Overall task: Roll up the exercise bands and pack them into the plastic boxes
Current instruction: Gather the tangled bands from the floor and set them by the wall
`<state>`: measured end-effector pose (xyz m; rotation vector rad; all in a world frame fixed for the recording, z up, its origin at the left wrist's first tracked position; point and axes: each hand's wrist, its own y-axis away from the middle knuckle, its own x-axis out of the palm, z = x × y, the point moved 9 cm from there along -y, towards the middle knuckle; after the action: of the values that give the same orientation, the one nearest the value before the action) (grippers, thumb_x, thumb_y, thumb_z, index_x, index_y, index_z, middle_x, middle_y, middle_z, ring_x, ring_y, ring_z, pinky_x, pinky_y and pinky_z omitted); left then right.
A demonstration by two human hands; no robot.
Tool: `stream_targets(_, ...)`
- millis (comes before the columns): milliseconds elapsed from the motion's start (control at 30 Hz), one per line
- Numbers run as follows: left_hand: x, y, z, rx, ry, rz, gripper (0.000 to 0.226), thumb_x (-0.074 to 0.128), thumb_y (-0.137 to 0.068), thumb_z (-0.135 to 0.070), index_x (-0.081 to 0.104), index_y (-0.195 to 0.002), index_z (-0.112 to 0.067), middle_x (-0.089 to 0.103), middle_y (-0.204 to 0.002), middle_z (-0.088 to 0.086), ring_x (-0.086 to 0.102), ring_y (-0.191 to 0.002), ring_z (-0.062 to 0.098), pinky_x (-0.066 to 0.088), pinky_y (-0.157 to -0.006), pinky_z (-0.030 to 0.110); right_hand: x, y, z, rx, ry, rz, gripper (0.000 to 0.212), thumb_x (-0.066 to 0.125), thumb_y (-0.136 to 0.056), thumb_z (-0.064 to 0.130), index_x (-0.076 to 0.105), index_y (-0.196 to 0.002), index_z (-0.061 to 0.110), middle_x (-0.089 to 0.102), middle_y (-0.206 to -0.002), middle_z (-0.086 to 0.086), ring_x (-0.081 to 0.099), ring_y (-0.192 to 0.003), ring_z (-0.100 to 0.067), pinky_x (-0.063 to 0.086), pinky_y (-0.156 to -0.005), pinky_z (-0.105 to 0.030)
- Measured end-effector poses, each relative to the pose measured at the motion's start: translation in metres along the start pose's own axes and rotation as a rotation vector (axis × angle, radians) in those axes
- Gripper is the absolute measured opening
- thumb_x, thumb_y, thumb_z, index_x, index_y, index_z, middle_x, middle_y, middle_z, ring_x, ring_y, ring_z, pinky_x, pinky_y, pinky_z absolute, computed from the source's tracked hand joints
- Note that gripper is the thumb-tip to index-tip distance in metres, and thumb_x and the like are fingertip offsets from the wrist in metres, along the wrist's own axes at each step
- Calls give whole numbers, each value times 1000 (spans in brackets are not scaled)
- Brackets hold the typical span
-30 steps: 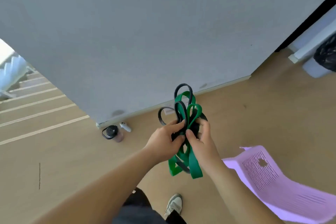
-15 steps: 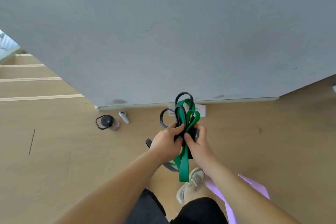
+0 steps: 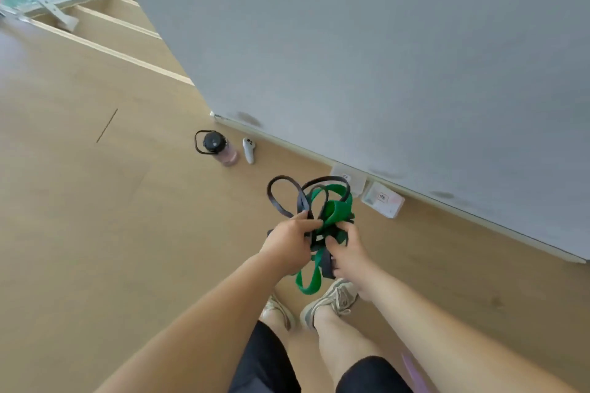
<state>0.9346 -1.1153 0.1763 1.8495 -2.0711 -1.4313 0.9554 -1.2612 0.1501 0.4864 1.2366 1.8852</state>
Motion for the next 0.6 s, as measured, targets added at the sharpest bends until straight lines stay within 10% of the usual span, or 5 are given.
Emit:
stream_targets(167,62,-4,25,-107,185,146,60,43,-100,2,52,-149,-30,45,-159,-6,44,-145,18,32,-104,17,-25,-39,-18,47,230,-12,45,49,-102,40,47,-147,37,63,-131,0,63,-116,-24,52,-105,-50)
stream_targets(600,94,-3,58,-245,203,154,52,45,-103,-11,47,-151,-30,46,-158,5,50,-141,25,44,-111,31,-56,-38,-20,37,295,-22,28,46,-107,32,59,-131,25,71,-113,-9,72,-105,-28,60,-90,-41)
